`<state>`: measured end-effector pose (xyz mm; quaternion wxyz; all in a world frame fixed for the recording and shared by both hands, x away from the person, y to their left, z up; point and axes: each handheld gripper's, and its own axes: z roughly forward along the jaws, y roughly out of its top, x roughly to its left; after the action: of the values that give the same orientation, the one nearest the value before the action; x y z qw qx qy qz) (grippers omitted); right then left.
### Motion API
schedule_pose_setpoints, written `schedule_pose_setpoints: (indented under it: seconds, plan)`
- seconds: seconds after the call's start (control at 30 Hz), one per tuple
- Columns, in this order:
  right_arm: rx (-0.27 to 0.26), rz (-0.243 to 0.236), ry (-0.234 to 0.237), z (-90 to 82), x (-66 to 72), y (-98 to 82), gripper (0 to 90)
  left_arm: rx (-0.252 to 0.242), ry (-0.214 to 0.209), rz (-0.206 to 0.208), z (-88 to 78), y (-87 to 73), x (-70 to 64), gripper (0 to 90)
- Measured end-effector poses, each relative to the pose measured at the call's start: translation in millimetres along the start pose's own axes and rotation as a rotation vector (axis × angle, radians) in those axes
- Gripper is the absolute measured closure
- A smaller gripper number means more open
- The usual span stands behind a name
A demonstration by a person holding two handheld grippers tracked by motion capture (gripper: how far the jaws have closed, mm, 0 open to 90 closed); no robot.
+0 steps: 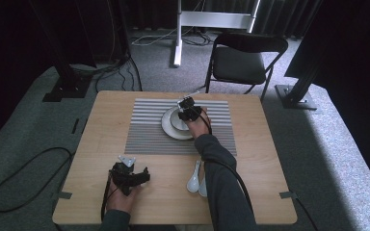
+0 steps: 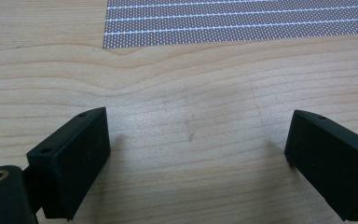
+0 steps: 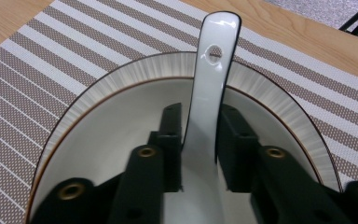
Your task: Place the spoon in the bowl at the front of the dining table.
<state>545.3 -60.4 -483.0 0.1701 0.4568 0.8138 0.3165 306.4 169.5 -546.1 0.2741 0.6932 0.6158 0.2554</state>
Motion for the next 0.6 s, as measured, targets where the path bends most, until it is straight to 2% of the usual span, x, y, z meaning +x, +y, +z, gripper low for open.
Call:
schedule_pose_setpoints:
  seconds: [0.1,0.27,0.4,0.43,0.47,0.57,0.6]
  plan:
    - [0.000,-0.006,0.007,-1.7,-1.3,-3.1,61.9,0.000,0.000,0.000,0.0,0.0,0.0,7.0]
    - [-0.010,-0.009,0.006,-6.7,-3.6,-6.4,57.8,0.000,0.000,0.000,0.0,0.0,0.0,7.0]
    - [-0.047,-0.023,0.003,-20.2,-5.5,-5.8,55.4,0.000,0.001,0.001,0.0,0.0,0.0,7.0]
    - [-0.072,-0.026,0.007,-29.4,-7.6,-5.2,54.2,0.000,0.000,0.000,0.0,0.0,0.0,7.0]
    - [-0.072,-0.026,0.007,-29.4,-7.6,-5.2,54.2,0.000,0.000,0.000,0.0,0.0,0.0,7.0]
    - [-0.129,-0.017,0.009,-49.1,-14.4,-4.7,52.0,-0.001,0.001,-0.001,0.1,0.0,-0.2,7.0]
    - [-0.129,-0.017,0.009,-49.1,-14.4,-4.7,52.0,-0.001,0.002,0.001,0.1,0.0,-0.1,7.0]
